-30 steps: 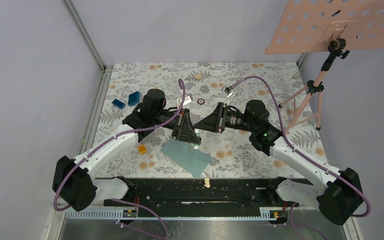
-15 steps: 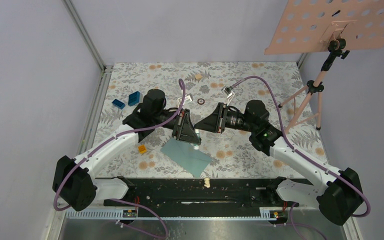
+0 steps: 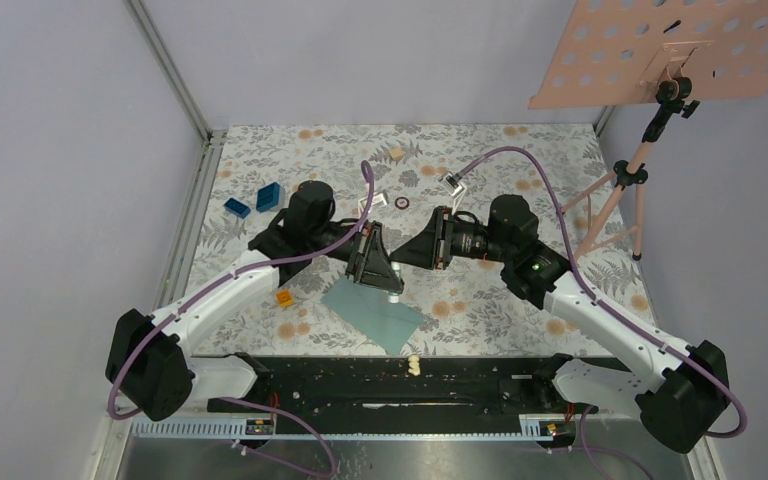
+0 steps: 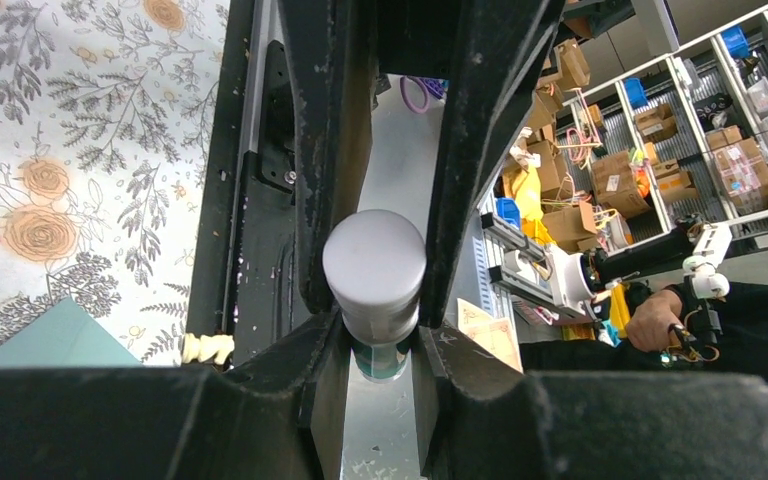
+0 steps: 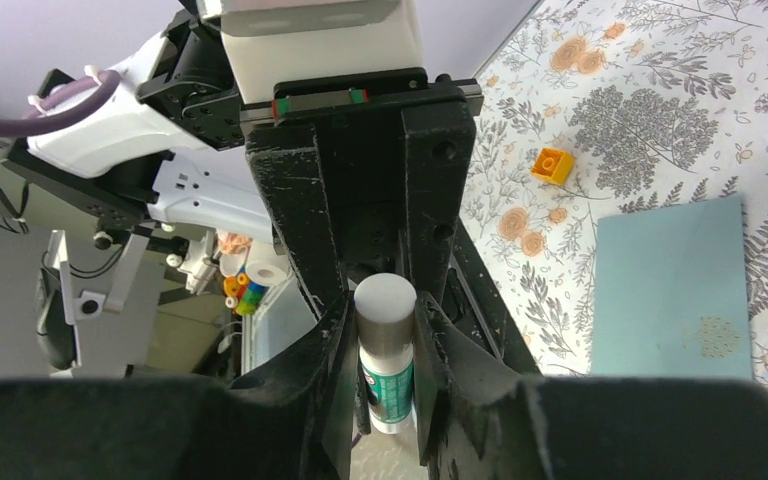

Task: Place the letter into the envelope and seal it
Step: Close the solid glue cap on the solid glue.

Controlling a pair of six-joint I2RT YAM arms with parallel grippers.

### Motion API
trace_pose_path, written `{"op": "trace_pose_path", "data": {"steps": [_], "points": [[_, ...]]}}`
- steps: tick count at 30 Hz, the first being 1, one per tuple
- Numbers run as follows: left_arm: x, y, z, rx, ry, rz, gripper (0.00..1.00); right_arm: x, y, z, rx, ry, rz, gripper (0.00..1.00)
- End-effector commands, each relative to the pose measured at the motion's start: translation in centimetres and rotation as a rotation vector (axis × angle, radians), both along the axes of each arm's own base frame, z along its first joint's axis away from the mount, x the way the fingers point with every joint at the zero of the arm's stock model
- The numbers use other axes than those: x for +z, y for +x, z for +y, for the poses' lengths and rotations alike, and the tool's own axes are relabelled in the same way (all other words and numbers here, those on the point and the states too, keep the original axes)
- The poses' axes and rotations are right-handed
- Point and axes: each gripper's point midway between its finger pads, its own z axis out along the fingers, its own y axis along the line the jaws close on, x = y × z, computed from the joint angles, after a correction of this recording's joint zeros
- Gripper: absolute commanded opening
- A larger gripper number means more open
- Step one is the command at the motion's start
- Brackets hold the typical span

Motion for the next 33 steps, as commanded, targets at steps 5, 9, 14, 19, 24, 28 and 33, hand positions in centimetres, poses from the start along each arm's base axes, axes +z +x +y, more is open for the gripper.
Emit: {"op": "trace_pose_path", "data": {"steps": [5,9,14,19,24,28,33], "points": [[2.3,2.1,-0.7,0.06,-0.091,-0.129,0.0,-2.1,-4.8,-0.5,0.196,-0.077,0.019,0.22],[2.8,2.3,-0.7,0.069,-0.103,-0.14,0.0,-2.2,-4.9,-0.6,0.198,-0.078,0.008,0.22],[3.0,2.7,-0.9,0.089,-0.11,-0.137,0.0,-2.5,-5.1,-0.6,0.207,-0.084,0.011,0.22],[3.3,3.5,-0.8,0.117,-0.123,-0.133,0.0,-3.1,-5.4,-0.7,0.217,-0.096,0.027,0.21],[4.0,4.3,-0.5,0.152,-0.148,-0.132,0.0,-3.8,-5.6,-0.9,0.218,-0.11,0.044,0.21],[4.5,4.9,-0.2,0.185,-0.192,-0.117,0.0,-4.3,-5.7,-1.1,0.218,-0.118,0.049,0.19],[5.4,5.2,0.2,0.192,-0.255,-0.091,0.0,-5.0,-6.0,-1.3,0.23,-0.141,0.065,0.18]]}}
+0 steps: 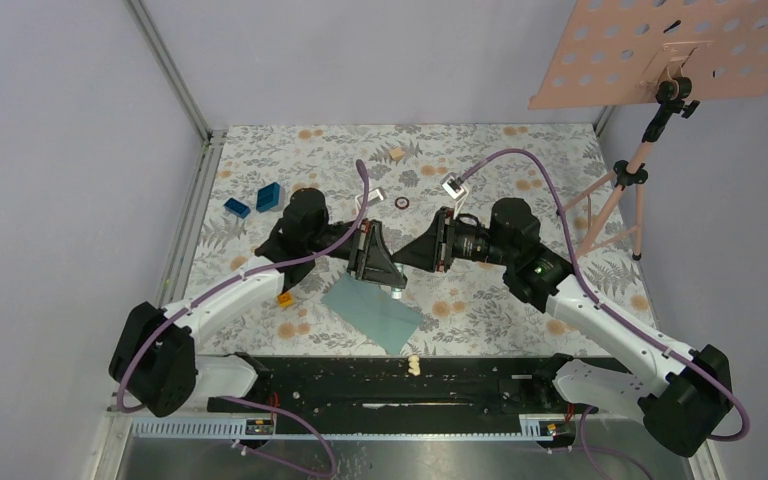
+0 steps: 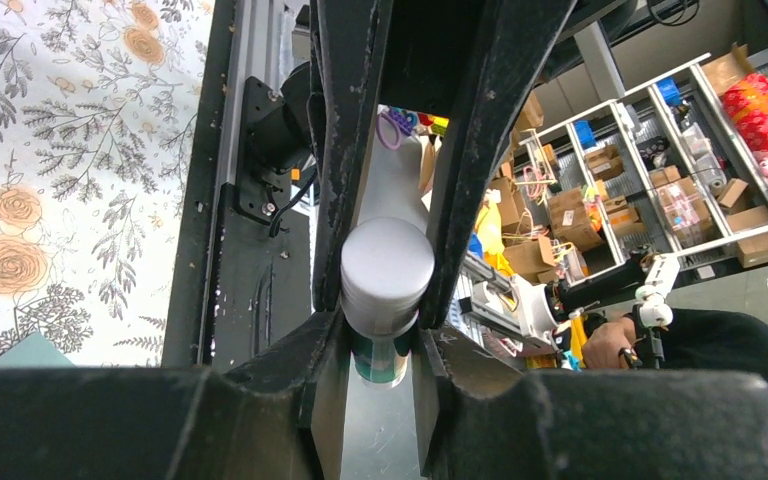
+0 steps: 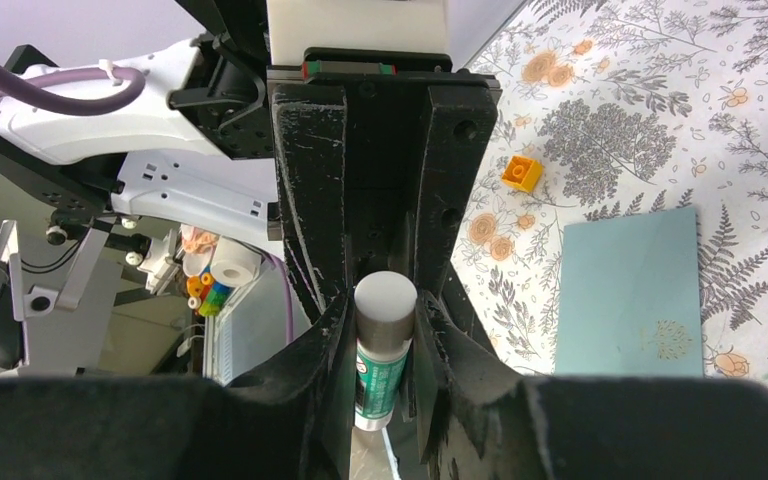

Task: Place the letter into the envelope and seal it
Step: Close the solid glue cap on the solid glue.

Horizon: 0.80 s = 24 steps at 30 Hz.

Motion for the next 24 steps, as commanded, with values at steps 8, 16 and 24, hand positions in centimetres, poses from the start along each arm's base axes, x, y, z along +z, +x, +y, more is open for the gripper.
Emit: {"op": "trace_pose_path", "data": {"steps": [8,16,24], "points": [[5.6,5.3,1.2,0.22,-0.208,-0.165,0.0,-5.0,-7.6,-1.5,0.281,-0.17,0.172,0.17],[5.8,6.5,1.1,0.278,-0.209,-0.159,0.0,-6.7,-8.3,-0.8,0.27,-0.221,0.188,0.17],[5.3,7.0,1.6,0.315,-0.203,-0.137,0.08,-6.3,-4.2,-1.5,-0.024,-0.204,0.127,0.13]]}}
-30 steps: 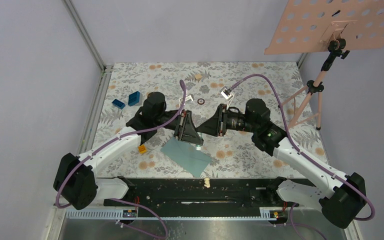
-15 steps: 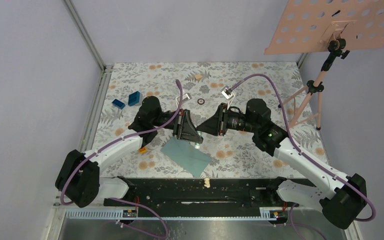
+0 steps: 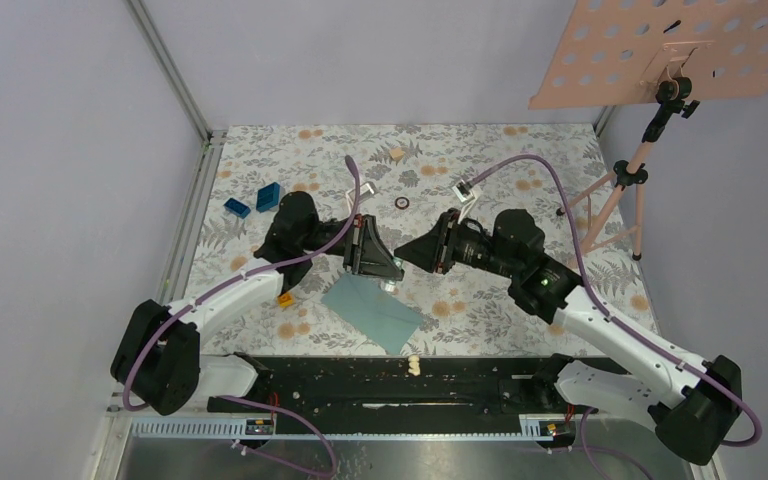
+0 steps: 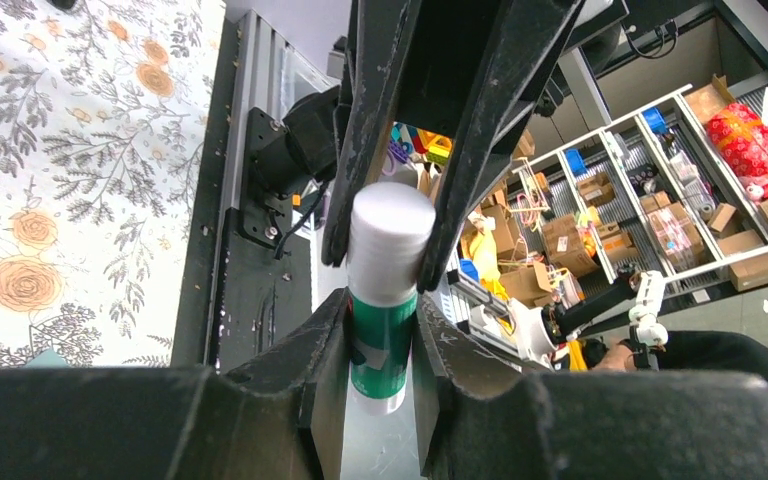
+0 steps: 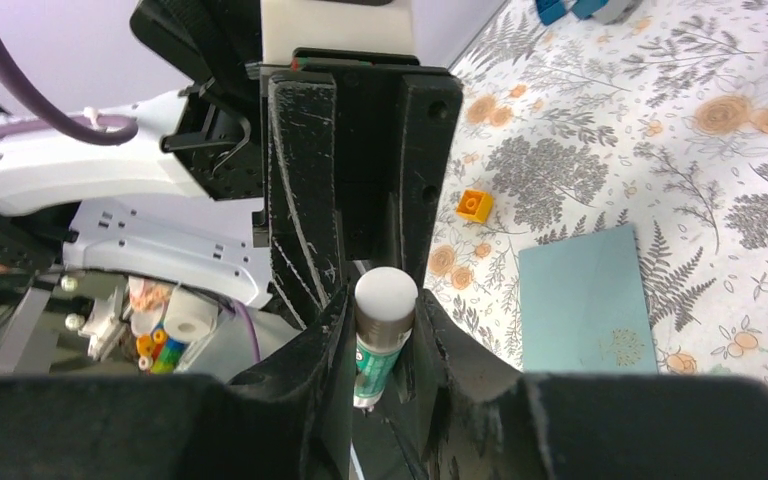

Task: Place the letter into the envelope and seal it
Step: Close the solid glue cap on the solid glue.

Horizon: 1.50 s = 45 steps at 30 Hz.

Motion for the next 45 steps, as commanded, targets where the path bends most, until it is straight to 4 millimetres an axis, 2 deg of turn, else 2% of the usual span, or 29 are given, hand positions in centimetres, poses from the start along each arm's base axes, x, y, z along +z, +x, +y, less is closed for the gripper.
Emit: {"op": "trace_pose_path", "data": {"steps": [1,4,11,14,21,29,40,45], "points": [[4.8,5.9,1.1,0.288,-0.135,-0.137,0.09,-6.0,-4.5,-1.2,0.073,-0.137,0.185,0.13],[4.8,5.9,1.1,0.281,-0.134,-0.124,0.13,-4.9,-3.6,-1.0,0.008,-0.043,0.173,0.13],[4.8,6.1,1.1,0.275,-0.143,-0.1,0.13,-4.0,-3.4,0.0,0.019,0.079,0.201,0.13],[4.9,6.0,1.0,0.266,-0.156,-0.088,0.0,-3.9,-3.2,0.4,0.018,0.105,0.215,0.13],[5.2,6.1,1.0,0.27,-0.172,-0.073,0.0,-3.6,-2.9,0.7,0.011,0.124,0.218,0.13],[5.0,7.1,0.9,0.329,-0.141,-0.066,0.0,-4.9,-4.0,1.9,0.048,0.059,0.231,0.13],[5.1,8.0,1.1,0.391,-0.104,-0.078,0.0,-5.7,-6.1,3.6,0.123,-0.009,0.225,0.09],[5.1,8.2,1.0,0.399,-0.102,-0.073,0.0,-5.5,-7.0,4.4,0.166,0.016,0.238,0.08]]}}
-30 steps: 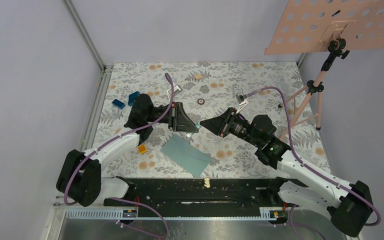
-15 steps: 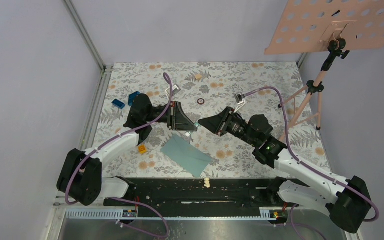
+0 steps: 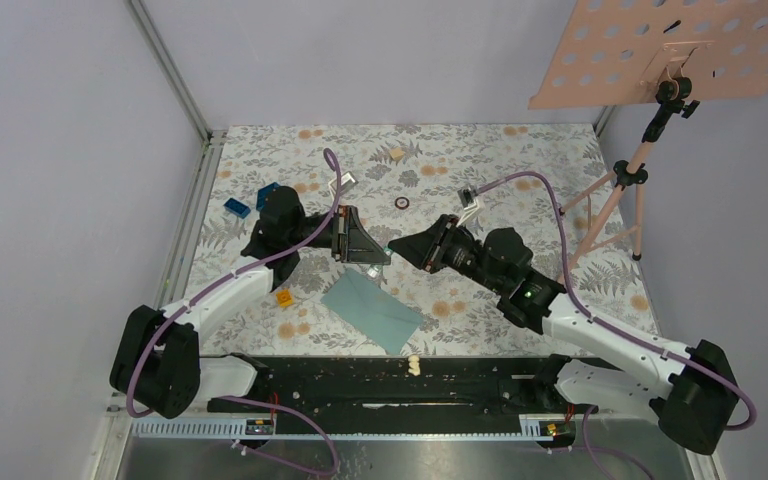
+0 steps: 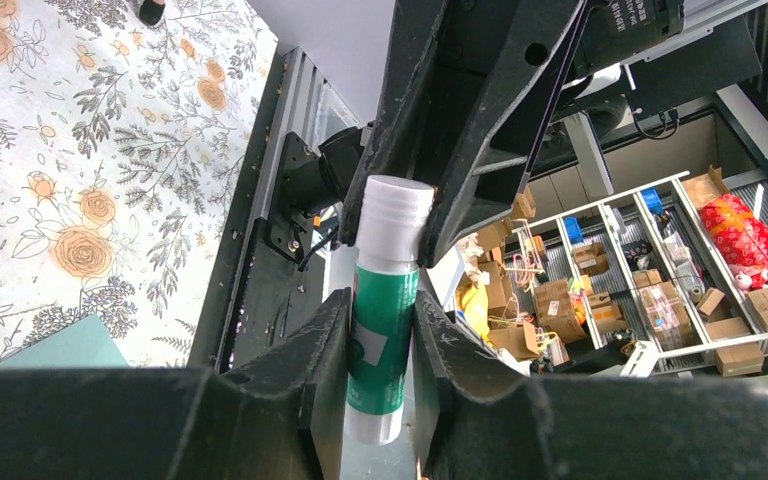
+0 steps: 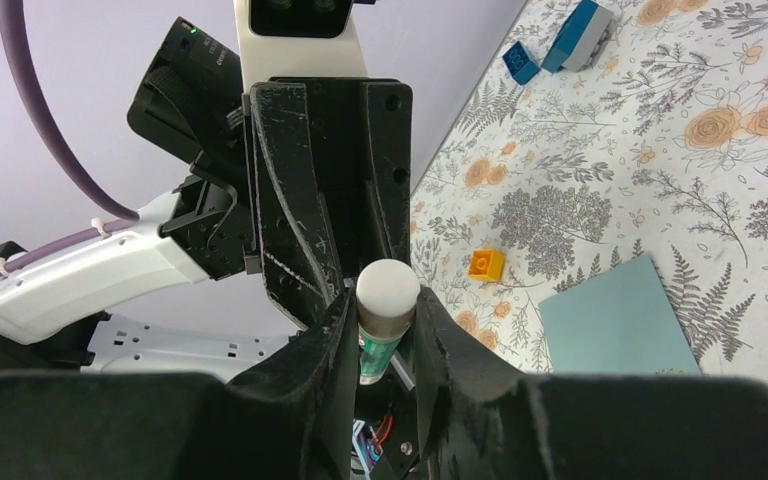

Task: Place the letter into the envelope and seal it
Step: Close the solid glue cap on the solid glue.

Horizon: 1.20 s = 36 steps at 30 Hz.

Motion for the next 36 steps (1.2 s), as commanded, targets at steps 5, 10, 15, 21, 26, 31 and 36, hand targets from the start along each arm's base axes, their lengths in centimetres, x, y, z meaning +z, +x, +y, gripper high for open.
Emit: {"op": "trace_pose_path", "data": {"steps": [5,10,15,21,26,31,36], "points": [[5.5,5.3,-0.8,0.274,-0.108,-0.177,0.0,-4.9,-9.7,4.0,0.464,-0.084,0.148,0.07],[5.5,5.0,-0.5,0.267,-0.114,-0.182,0.0,-4.8,-9.5,3.9,0.449,-0.078,0.14,0.08],[5.3,4.9,-0.3,0.263,-0.116,-0.177,0.0,-3.8,-8.5,3.5,0.379,-0.056,0.105,0.08],[5.3,5.1,0.0,0.269,-0.124,-0.178,0.0,-3.5,-8.6,3.1,0.379,-0.089,0.092,0.15],[5.4,5.1,0.1,0.266,-0.132,-0.177,0.0,-3.6,-8.4,3.0,0.366,-0.099,0.095,0.43],[5.3,4.9,0.3,0.261,-0.135,-0.175,0.0,-2.5,-7.5,2.3,0.301,-0.098,0.051,0.52],[5.3,4.6,0.4,0.25,-0.139,-0.173,0.0,-0.8,-7.1,2.0,0.285,-0.088,0.015,0.57]]}}
